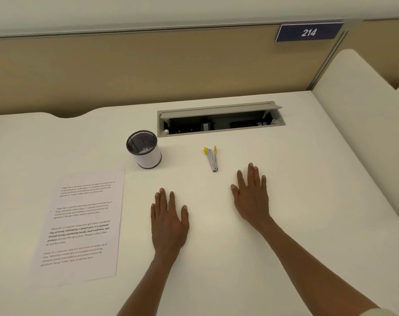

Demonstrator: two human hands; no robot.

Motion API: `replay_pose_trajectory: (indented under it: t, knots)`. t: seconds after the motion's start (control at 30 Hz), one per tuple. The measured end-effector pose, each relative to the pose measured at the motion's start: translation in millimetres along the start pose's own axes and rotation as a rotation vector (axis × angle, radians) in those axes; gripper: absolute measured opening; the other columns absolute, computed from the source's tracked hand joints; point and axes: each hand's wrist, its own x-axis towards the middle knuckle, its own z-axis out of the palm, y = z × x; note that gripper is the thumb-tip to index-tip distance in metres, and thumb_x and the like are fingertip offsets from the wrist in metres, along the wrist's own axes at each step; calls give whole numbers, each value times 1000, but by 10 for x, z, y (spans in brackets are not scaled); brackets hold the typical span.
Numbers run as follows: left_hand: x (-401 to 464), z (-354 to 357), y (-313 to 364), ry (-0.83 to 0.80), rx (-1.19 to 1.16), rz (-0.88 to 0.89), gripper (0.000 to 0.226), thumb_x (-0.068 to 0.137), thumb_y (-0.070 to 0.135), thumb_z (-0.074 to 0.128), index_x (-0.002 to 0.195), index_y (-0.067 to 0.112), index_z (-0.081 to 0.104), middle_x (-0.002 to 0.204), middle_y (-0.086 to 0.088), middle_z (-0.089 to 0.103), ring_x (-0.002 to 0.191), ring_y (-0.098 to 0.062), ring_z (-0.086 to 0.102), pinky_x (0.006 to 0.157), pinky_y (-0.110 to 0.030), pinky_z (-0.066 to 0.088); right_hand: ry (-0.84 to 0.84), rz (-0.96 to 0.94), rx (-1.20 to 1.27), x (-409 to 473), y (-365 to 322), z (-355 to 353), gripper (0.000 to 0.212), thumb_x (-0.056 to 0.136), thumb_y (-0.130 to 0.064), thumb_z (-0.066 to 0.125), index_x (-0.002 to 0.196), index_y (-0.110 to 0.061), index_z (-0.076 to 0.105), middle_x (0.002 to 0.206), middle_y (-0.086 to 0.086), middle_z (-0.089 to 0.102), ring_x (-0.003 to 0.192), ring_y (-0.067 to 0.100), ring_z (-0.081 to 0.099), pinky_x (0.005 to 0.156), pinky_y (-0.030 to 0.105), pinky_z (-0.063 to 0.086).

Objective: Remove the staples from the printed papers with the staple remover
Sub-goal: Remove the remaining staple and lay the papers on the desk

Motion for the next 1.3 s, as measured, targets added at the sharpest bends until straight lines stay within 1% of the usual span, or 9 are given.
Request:
replay_pose_trajectory:
  t: [0.13, 0.33, 0.47, 0.67, 0.77, 1.0, 1.13, 1.23, 1.3]
  knots:
    - [2, -2, 11, -8, 3, -4, 66, 99, 51, 30, 153, 14, 38, 167, -8, 20, 155, -23, 14, 126, -40, 15, -13, 32, -79, 32, 254, 39, 61, 99, -56, 30, 150, -24, 32, 159, 23, 11, 148, 36, 12, 116, 57, 10]
    - [6, -14, 10, -17, 20, -4, 68, 98, 52, 27, 153, 13, 38, 167, -8, 20, 155, -23, 13, 126, -41, 15, 2, 180, -52, 206, 560, -1, 62, 98, -59, 33, 147, -22, 38, 158, 24, 16, 147, 37, 18, 115, 61, 13]
    - [8, -24, 16, -17, 20, -7, 68, 98, 53, 27, 153, 13, 38, 167, -7, 19, 155, -23, 13, 126, -40, 14, -29, 212, -37, 190, 669, -20, 64, 98, -60, 25, 151, -23, 30, 159, 23, 11, 147, 37, 14, 114, 61, 14]
    - [11, -34, 18, -27, 22, -7, 69, 98, 53, 27, 154, 13, 36, 168, -7, 17, 156, -22, 11, 126, -40, 13, -37, 454, 30, -58, 771, -81, 85, 94, -63, 21, 147, 5, 26, 157, 27, 12, 146, 39, 16, 113, 62, 21]
    - [8, -43, 22, -23, 9, -1, 68, 98, 52, 29, 154, 12, 36, 167, -8, 18, 155, -23, 12, 126, -40, 13, -54, 423, 15, -55, 734, -79, 88, 94, -64, 24, 146, 7, 26, 157, 27, 14, 146, 38, 17, 114, 61, 17]
    - [4, -36, 28, -20, 4, -4, 66, 99, 49, 32, 153, 12, 37, 167, -8, 19, 155, -23, 13, 126, -41, 14, -129, 276, 41, 168, 661, -40, 84, 95, -67, 22, 153, -7, 13, 161, 18, -2, 150, 29, 1, 118, 53, 6]
    - [8, -32, 25, -15, 10, -2, 66, 99, 50, 31, 153, 12, 38, 167, -8, 20, 155, -24, 13, 126, -42, 15, -13, 257, 239, 214, 723, -53, 68, 100, -50, 35, 148, -1, 29, 158, 23, 17, 147, 35, 18, 118, 47, 12]
    - [2, -33, 25, -14, 14, 3, 66, 99, 50, 31, 153, 11, 38, 167, -9, 20, 155, -24, 13, 126, -42, 15, 196, 335, 540, 244, 927, -106, 43, 95, -23, 51, 127, 6, 56, 132, 25, 52, 124, 41, 48, 108, 45, 37]
    - [0, -33, 19, -17, 15, 2, 66, 99, 50, 31, 153, 11, 37, 167, -9, 20, 155, -24, 13, 126, -42, 15, 209, 343, 614, 291, 1052, -170, 26, 90, -9, 61, 113, 2, 67, 112, 19, 63, 106, 36, 60, 95, 41, 48]
